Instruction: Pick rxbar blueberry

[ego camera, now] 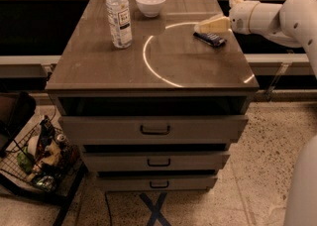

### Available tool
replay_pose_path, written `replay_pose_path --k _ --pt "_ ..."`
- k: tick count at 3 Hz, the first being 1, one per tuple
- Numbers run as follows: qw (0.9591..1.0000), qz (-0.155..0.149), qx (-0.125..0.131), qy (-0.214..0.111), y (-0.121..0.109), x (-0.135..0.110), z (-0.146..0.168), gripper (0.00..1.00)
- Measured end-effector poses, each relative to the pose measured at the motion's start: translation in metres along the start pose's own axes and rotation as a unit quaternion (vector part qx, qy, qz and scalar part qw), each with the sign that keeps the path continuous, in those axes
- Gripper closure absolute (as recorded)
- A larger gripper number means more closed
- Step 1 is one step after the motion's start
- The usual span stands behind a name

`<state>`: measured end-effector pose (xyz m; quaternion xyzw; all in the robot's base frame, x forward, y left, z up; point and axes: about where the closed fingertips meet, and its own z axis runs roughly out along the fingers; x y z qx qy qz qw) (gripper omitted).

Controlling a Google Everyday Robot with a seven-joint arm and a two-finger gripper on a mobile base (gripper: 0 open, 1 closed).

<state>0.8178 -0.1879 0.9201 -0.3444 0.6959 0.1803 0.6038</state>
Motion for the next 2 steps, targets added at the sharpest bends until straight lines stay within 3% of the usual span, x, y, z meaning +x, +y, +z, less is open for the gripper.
replay_pose_path --k 2 --pt "0.9987 0.033 -0.036 -0.012 0.012 0.054 0.01 0.0"
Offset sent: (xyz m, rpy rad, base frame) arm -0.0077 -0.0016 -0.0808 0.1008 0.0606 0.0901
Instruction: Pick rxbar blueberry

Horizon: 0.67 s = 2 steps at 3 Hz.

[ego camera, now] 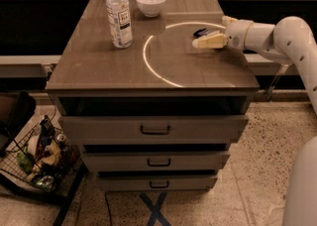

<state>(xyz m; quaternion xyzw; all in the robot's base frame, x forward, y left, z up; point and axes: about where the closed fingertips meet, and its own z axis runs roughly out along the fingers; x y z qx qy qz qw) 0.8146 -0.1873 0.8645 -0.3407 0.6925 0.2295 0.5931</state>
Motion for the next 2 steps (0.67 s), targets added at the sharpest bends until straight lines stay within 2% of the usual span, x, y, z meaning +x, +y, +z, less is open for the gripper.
replay_pose_path --k 1,2 --pt "0.9998 0.006 -0.013 -0.012 0.0052 0.014 0.0059 0.0" --pt "0.9996 0.009 -0.019 -0.02 0.0092 0.0226 0.0109 0.17"
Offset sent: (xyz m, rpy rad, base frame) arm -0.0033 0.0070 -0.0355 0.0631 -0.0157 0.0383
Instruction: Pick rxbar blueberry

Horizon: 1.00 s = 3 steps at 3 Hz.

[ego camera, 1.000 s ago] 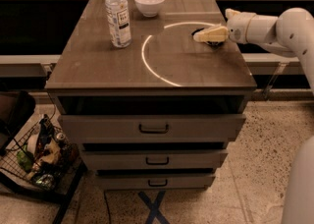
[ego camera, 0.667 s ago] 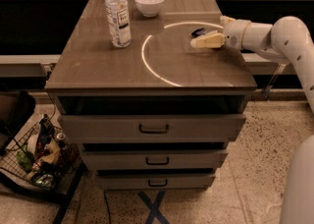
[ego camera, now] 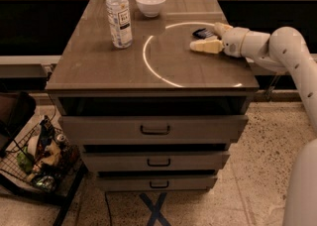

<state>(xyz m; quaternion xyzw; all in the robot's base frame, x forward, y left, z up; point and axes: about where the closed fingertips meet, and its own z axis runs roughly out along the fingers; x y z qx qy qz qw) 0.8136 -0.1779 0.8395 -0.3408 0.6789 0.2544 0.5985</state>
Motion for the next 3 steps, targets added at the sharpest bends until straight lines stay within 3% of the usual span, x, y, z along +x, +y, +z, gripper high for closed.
replay_pose_path --k 3 --pt "0.9999 0.007 -0.001 -0.011 0.0047 -0.0039 0.0035 0.88"
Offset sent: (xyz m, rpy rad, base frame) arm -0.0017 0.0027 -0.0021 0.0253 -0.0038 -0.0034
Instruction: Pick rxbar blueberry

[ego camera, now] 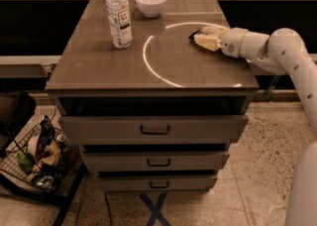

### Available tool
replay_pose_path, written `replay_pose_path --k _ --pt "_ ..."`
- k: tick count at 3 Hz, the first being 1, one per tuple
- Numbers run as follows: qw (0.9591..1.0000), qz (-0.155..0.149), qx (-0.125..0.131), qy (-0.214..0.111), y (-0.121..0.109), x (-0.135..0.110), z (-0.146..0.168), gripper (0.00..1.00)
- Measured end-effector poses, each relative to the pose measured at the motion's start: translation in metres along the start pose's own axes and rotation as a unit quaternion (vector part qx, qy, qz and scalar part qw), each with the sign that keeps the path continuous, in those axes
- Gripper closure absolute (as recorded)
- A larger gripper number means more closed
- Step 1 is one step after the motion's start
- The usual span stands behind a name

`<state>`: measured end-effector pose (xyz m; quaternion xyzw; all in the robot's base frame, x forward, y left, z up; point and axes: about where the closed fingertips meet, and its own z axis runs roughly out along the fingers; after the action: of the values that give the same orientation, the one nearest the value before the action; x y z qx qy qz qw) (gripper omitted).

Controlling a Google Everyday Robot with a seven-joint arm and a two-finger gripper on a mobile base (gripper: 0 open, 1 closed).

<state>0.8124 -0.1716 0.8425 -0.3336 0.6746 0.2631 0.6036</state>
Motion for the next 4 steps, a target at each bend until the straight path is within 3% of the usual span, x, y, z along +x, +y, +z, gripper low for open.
replay_pose_path --k 1,4 --pt "1.0 0.0 -0.002 0.0 0.0017 0.0 0.0028 1.0" --pt "1.0 0.0 -0.002 0.0 0.0017 -0.0017 0.0026 1.0"
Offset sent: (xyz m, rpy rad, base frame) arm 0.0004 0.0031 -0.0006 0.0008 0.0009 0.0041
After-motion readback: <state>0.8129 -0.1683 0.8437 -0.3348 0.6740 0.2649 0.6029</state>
